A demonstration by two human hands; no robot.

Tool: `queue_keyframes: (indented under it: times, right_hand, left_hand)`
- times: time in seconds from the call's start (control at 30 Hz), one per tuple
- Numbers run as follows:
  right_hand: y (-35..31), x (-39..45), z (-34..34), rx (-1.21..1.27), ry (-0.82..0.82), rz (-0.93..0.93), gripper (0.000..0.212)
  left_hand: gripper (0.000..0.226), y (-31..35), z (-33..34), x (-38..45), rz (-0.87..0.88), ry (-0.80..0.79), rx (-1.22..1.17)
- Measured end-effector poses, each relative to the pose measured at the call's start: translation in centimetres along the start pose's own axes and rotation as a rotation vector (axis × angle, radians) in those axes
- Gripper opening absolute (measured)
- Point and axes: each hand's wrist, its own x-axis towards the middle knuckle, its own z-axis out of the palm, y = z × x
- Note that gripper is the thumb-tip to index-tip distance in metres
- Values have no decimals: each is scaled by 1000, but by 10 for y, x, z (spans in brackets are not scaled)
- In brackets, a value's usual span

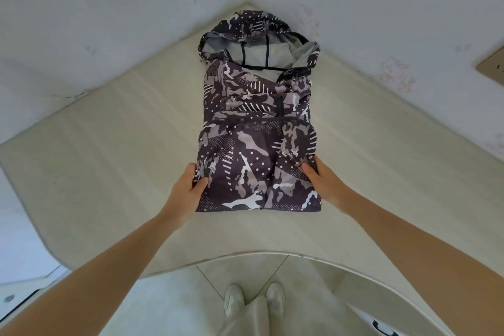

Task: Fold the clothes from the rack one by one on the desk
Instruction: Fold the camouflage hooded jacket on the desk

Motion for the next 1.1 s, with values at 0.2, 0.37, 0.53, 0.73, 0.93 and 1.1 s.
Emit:
queue_keyframes:
  times: [0.2, 0.37, 0.53, 0.73, 0.93, 1.1]
  right_hand:
    - [4, 4, -2, -28, 121, 129, 50]
    - [17, -9, -35, -415, 345, -238, 55]
    - [28, 3, -48, -1324, 325, -577, 101]
    - [19, 29, -32, -1396, 227, -624, 88]
    - [27, 46, -37, -1384, 154, -683, 69]
    - [30, 41, -34, -1140, 116, -679, 61]
  left_hand:
    - [24, 3, -3, 10, -70, 26, 64]
    - [36, -5, -44, 12, 396, 73, 498]
    - [89, -15, -72, 39, 827, -4, 1190]
    - [68, -14, -47, 65, 893, -24, 1252]
    - [56, -13, -29, 76, 853, -70, 1067]
    - [41, -6, -30, 75, 670, -175, 572]
